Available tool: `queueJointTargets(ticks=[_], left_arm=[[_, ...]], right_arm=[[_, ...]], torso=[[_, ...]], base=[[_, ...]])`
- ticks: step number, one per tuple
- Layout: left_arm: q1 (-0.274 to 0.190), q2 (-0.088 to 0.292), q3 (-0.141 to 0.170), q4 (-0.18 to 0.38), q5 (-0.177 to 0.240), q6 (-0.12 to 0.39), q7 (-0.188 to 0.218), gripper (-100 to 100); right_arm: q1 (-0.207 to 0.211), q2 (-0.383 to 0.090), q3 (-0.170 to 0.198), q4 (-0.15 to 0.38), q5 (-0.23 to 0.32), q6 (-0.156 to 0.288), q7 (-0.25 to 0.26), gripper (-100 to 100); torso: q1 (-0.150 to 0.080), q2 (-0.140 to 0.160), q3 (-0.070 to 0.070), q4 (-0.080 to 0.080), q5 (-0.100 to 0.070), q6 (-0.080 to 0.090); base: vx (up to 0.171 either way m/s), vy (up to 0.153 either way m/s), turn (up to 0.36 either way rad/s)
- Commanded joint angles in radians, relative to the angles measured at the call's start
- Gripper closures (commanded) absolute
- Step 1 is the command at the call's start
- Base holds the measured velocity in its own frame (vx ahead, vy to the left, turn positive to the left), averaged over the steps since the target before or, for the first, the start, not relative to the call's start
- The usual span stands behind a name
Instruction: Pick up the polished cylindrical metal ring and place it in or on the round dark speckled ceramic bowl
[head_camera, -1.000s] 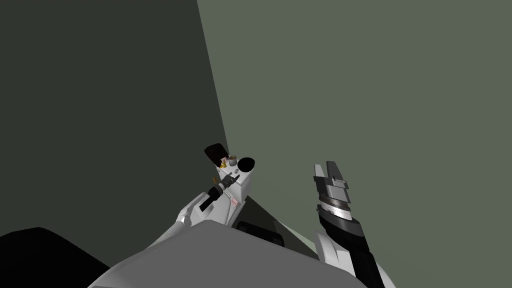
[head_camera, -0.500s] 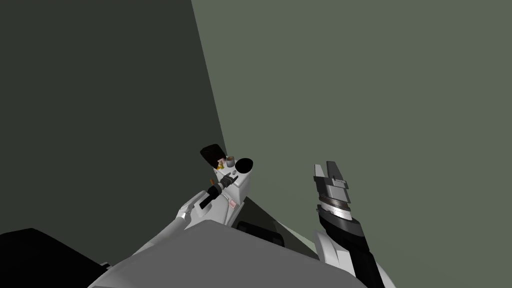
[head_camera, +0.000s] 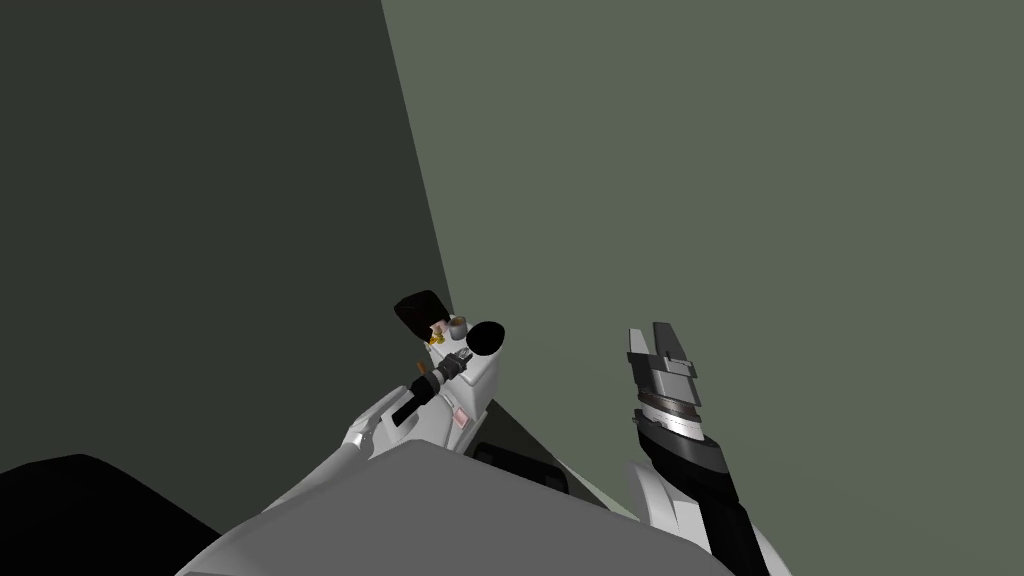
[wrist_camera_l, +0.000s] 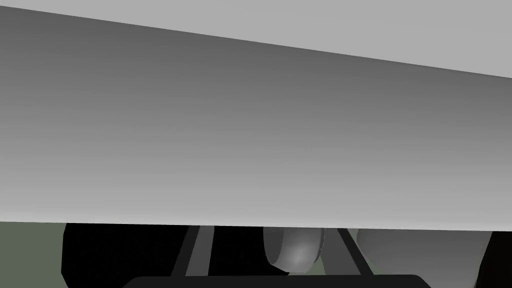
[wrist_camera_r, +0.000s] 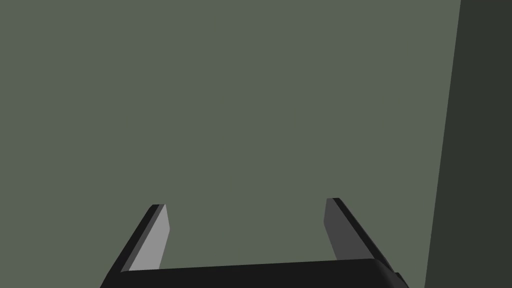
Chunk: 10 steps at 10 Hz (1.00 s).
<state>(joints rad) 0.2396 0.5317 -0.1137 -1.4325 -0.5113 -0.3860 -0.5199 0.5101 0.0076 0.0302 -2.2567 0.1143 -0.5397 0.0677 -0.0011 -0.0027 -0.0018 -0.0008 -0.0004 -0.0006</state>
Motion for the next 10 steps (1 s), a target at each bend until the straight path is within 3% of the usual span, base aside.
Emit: queueJointTargets(ticks=[1,4,5,6,9,10], left_arm=[[0.000,0.000,0.000,0.000,0.000,0.000,0.000,100],[0.000,0.000,0.000,0.000,0.000,0.000,-0.001,100],[0.000,0.000,0.000,-0.001,0.000,0.000,-0.001,0],[-0.019,-0.006,0.000,0.011,-0.001,0.018,0.001,100],[-0.037,-0.008,0.002,0.019,0.000,0.030,0.003,100],[-0.038,-0.009,0.002,0.020,0.000,0.031,0.003,0]], right_arm=[[0.000,0.000,0.000,0.000,0.000,0.000,0.000,0],[0.000,0.000,0.000,0.000,0.000,0.000,0.000,0],[0.000,0.000,0.000,0.000,0.000,0.000,0.000,0],[0.000,0.000,0.000,0.000,0.000,0.000,0.000,0],[0.000,0.000,0.000,0.000,0.000,0.000,0.000,0],[0.000,0.000,0.000,0.000,0.000,0.000,0.000,0]], torso=[[0.000,0.000,0.000,0.000,0.000,0.000],[0.002,0.002,0.001,0.000,0.001,0.001],[0.002,0.002,0.001,0.000,0.001,0.000],[0.002,0.002,0.001,0.000,0.001,0.000],[0.005,0.012,0.006,0.001,0.003,-0.001],[0.004,0.008,0.004,0.000,0.003,-0.001]], base=[[0.008,0.002,0.009],[0.000,0.000,0.000],[0.000,0.000,0.000],[-0.103,0.040,-0.124],[-0.129,0.030,-0.092],[-0.013,0.002,0.005]])
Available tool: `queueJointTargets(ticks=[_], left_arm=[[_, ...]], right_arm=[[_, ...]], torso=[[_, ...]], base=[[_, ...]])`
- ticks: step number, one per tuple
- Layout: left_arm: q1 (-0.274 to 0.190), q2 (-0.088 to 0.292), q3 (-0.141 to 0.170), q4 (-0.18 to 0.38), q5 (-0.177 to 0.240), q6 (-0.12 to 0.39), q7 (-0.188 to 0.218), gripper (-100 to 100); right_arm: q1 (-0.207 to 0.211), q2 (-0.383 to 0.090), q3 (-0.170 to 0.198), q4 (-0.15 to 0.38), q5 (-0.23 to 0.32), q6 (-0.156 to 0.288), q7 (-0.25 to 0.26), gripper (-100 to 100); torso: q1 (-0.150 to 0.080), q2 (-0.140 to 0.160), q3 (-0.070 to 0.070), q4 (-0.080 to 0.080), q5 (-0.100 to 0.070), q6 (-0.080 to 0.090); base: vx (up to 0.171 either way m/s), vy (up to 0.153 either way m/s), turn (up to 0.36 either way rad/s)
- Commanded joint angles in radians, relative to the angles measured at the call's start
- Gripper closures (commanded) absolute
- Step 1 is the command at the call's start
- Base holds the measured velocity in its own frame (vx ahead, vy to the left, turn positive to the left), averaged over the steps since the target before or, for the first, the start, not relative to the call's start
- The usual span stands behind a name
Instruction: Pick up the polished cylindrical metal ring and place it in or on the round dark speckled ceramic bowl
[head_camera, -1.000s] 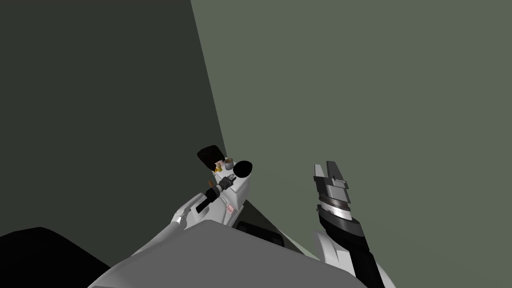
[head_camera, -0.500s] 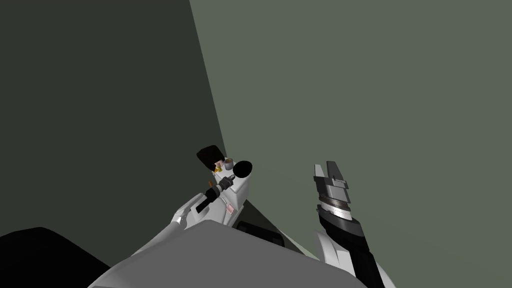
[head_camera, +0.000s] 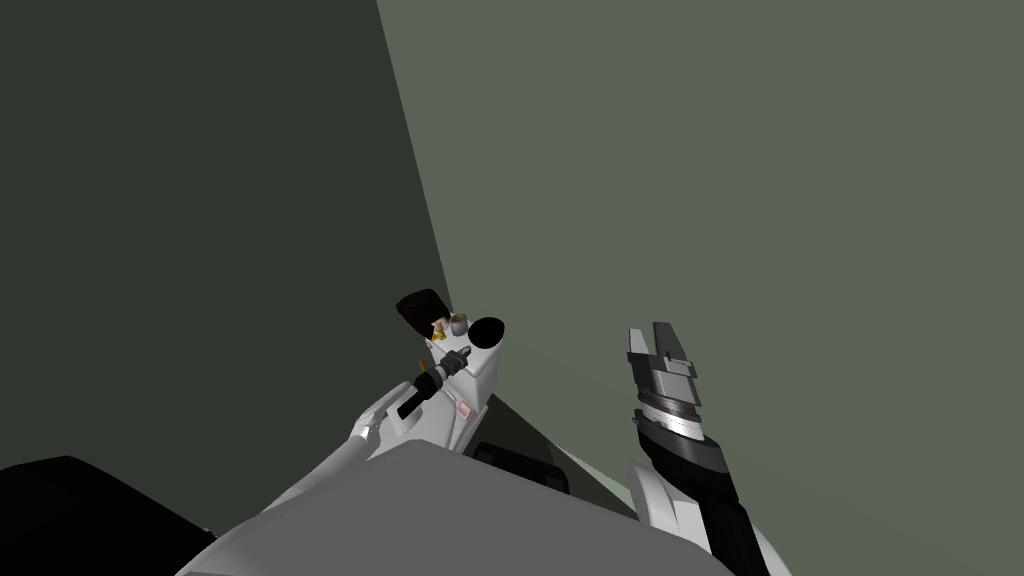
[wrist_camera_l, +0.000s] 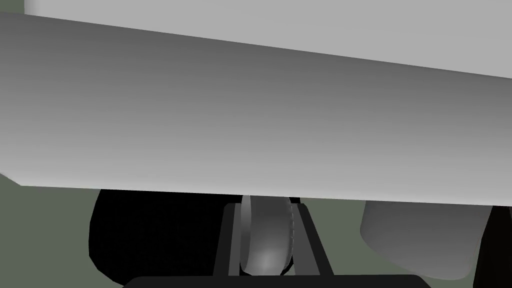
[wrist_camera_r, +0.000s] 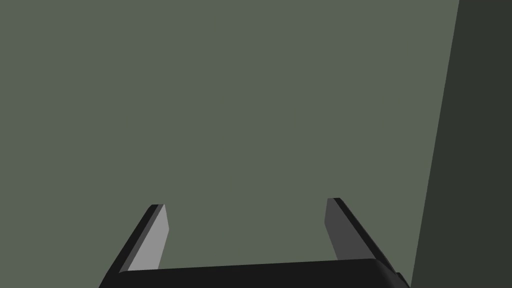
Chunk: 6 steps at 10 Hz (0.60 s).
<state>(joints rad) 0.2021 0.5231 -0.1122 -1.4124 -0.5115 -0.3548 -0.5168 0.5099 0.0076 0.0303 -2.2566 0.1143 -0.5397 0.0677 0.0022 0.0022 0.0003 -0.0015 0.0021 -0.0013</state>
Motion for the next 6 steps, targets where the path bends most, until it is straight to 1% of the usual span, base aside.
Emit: queueJointTargets(ticks=[1,3,6], left_arm=[[0.013,0.029,-0.007,-0.005,-0.005,0.000,0.016,100],[0.028,0.069,-0.017,-0.014,-0.012,0.000,0.038,100],[0.056,0.152,-0.037,-0.035,-0.024,0.002,0.084,100]], right_arm=[[0.000,0.000,0.000,0.000,0.000,0.000,0.000,0],[0.000,0.000,0.000,0.000,0.000,0.000,0.000,0],[0.000,0.000,0.000,0.000,0.000,0.000,0.000,0]], torso=[[0.000,0.000,0.000,0.000,0.000,0.000],[0.003,0.001,0.000,0.000,0.001,-0.001],[0.003,0.002,0.001,0.000,0.001,-0.001]], base=[[-0.039,0.024,0.010],[-0.061,0.042,0.006],[-0.063,0.037,-0.002]])
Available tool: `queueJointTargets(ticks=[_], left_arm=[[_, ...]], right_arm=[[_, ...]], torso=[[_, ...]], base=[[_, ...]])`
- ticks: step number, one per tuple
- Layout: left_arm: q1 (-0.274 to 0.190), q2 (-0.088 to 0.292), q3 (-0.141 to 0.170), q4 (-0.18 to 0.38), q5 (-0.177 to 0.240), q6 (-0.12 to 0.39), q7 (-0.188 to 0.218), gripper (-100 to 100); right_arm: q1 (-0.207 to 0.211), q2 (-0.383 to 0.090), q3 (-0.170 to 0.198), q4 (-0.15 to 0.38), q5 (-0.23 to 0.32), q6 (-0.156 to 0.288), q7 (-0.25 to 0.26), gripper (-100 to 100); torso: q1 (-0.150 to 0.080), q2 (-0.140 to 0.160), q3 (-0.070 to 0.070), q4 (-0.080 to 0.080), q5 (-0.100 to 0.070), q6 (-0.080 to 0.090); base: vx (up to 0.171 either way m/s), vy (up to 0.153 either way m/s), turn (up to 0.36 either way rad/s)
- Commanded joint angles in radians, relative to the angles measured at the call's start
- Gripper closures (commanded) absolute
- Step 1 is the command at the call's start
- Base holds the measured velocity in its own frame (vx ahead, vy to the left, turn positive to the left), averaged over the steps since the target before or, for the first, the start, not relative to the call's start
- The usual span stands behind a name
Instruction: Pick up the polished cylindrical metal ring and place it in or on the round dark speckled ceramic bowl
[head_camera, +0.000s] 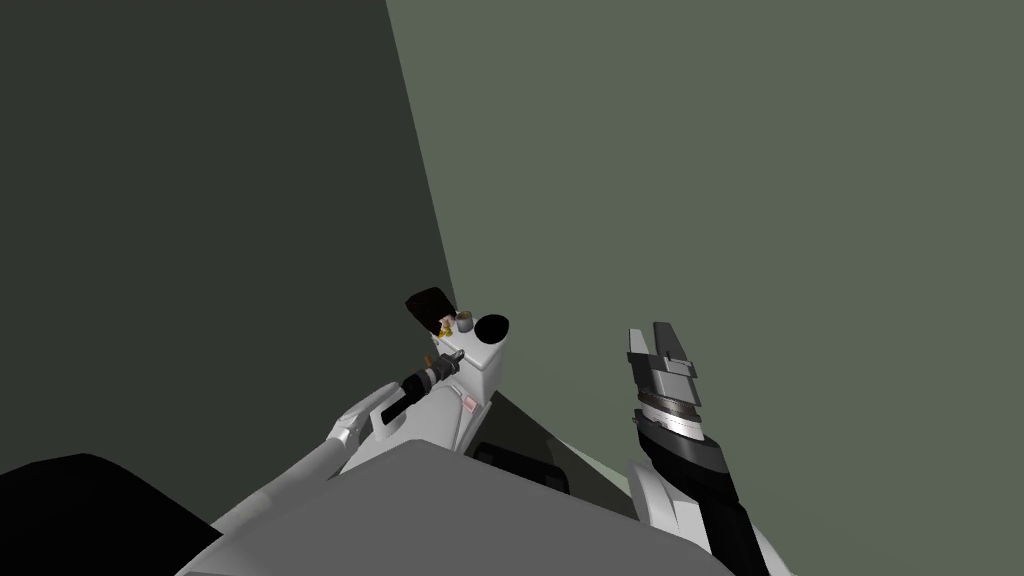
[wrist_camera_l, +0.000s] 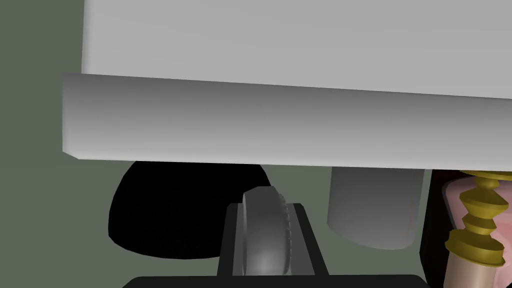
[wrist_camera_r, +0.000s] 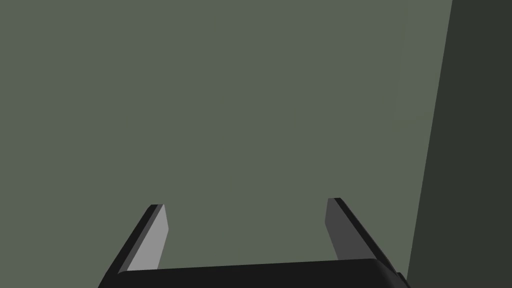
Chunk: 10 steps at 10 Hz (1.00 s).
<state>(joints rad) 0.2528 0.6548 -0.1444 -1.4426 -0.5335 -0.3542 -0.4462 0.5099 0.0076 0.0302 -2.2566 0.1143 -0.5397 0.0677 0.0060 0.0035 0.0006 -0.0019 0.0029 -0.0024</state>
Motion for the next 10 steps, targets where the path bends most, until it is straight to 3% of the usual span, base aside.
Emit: queueJointTargets(ticks=[1,3,4,7,8,10], left_arm=[[0.016,0.050,-0.012,-0.014,-0.007,0.002,0.032,100],[0.037,0.109,-0.028,-0.033,-0.014,0.006,0.072,100],[0.037,0.121,-0.028,-0.033,-0.014,0.006,0.072,100],[0.067,0.222,-0.052,-0.067,-0.020,0.018,0.140,100],[0.067,0.234,-0.052,-0.067,-0.020,0.018,0.140,100],[0.084,0.302,-0.068,-0.092,-0.019,0.030,0.190,100]], right_arm=[[0.000,0.000,0.000,0.000,0.000,0.000,0.000,0],[0.000,0.000,0.000,0.000,0.000,0.000,0.000,0],[0.000,0.000,0.000,0.000,0.000,0.000,0.000,0],[0.000,0.000,0.000,0.000,0.000,0.000,0.000,0],[0.000,0.000,0.000,0.000,0.000,0.000,0.000,0],[0.000,0.000,0.000,0.000,0.000,0.000,0.000,0]], torso=[[0.000,0.000,0.000,0.000,0.000,0.000],[0.000,-0.001,-0.001,0.000,0.000,0.000],[-0.001,-0.001,-0.001,0.000,-0.001,0.001],[-0.004,-0.003,-0.002,-0.001,-0.002,0.002],[-0.004,-0.004,-0.002,-0.001,-0.002,0.002],[-0.004,-0.004,-0.003,-0.001,-0.003,0.002]], base=[[-0.052,0.042,-0.010],[-0.045,0.040,-0.016],[-0.028,0.024,-0.005],[-0.024,0.018,-0.035],[-0.019,0.014,-0.010],[-0.016,0.014,-0.037]])
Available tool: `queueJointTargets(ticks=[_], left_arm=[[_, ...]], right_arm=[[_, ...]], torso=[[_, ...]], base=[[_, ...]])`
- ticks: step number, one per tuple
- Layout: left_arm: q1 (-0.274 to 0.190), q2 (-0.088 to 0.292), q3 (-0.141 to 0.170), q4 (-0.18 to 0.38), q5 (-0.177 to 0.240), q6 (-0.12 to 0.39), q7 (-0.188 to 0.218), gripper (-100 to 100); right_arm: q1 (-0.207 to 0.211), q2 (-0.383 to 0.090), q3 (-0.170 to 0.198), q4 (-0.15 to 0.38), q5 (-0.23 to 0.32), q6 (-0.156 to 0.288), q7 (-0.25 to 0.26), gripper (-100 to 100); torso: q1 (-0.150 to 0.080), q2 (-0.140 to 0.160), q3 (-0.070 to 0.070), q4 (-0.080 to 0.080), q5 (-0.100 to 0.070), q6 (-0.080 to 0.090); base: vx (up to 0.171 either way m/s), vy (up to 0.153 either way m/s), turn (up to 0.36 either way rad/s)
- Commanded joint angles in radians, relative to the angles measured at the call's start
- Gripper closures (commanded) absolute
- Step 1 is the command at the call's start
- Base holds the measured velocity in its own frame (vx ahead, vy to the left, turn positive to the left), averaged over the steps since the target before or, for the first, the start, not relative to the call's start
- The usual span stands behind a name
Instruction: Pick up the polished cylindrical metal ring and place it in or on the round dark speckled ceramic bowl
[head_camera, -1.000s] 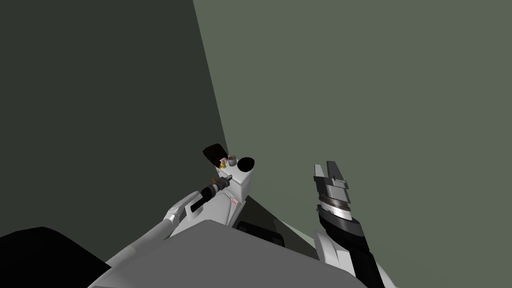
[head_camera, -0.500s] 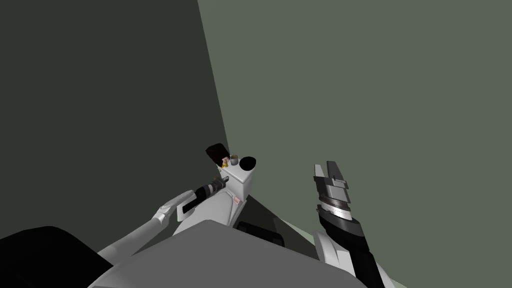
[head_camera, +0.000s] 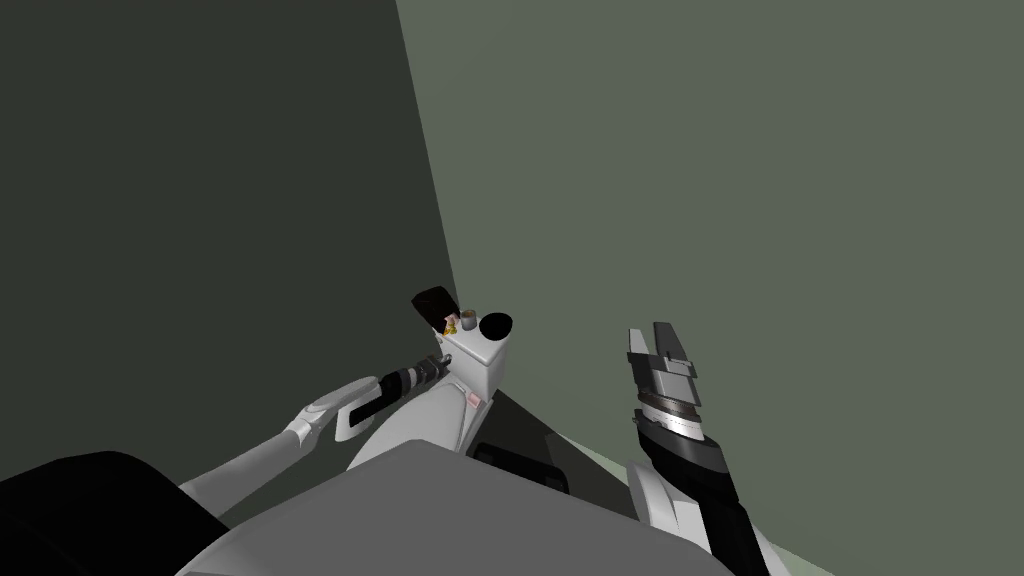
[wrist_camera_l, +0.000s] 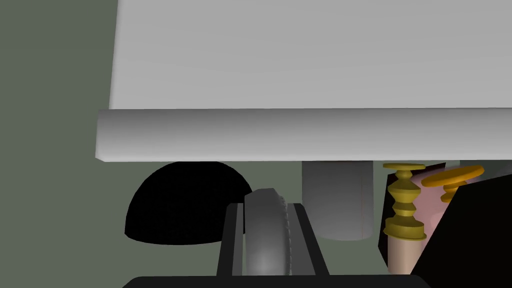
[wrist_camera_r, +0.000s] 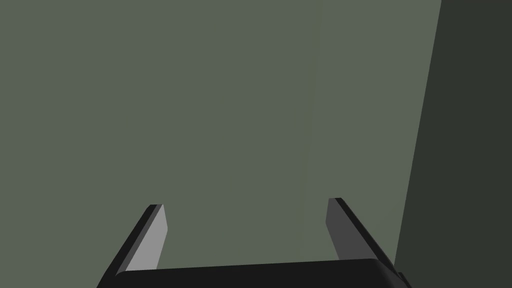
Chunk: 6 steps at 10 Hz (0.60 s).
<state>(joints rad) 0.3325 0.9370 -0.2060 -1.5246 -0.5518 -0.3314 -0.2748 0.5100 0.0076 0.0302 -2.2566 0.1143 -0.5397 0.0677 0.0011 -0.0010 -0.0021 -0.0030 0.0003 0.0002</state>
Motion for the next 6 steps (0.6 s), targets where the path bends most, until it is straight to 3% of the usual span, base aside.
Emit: queueJointTargets(ticks=[1,3,4,6], left_arm=[[0.005,0.031,-0.007,-0.010,0.000,0.008,0.019,100],[0.021,0.103,-0.022,-0.039,0.005,0.025,0.072,100],[0.021,0.113,-0.022,-0.039,0.005,0.025,0.072,100],[0.034,0.183,-0.037,-0.069,0.014,0.046,0.128,100]], right_arm=[[0.000,0.000,0.000,0.000,0.000,0.000,0.000,0],[0.000,0.000,0.000,0.000,0.000,0.000,0.000,0],[0.000,0.000,0.000,0.000,0.000,0.000,0.000,0],[0.000,0.000,0.000,0.000,0.000,0.000,0.000,0]], torso=[[0.000,0.000,0.000,0.000,0.000,0.000],[-0.001,-0.001,0.000,0.000,-0.001,0.000],[-0.001,-0.001,0.000,0.000,-0.001,0.000],[-0.002,-0.001,-0.001,0.000,-0.001,0.000]], base=[[-0.013,0.010,-0.029],[-0.013,0.004,-0.051],[-0.009,0.004,-0.025],[-0.007,0.000,-0.059]])
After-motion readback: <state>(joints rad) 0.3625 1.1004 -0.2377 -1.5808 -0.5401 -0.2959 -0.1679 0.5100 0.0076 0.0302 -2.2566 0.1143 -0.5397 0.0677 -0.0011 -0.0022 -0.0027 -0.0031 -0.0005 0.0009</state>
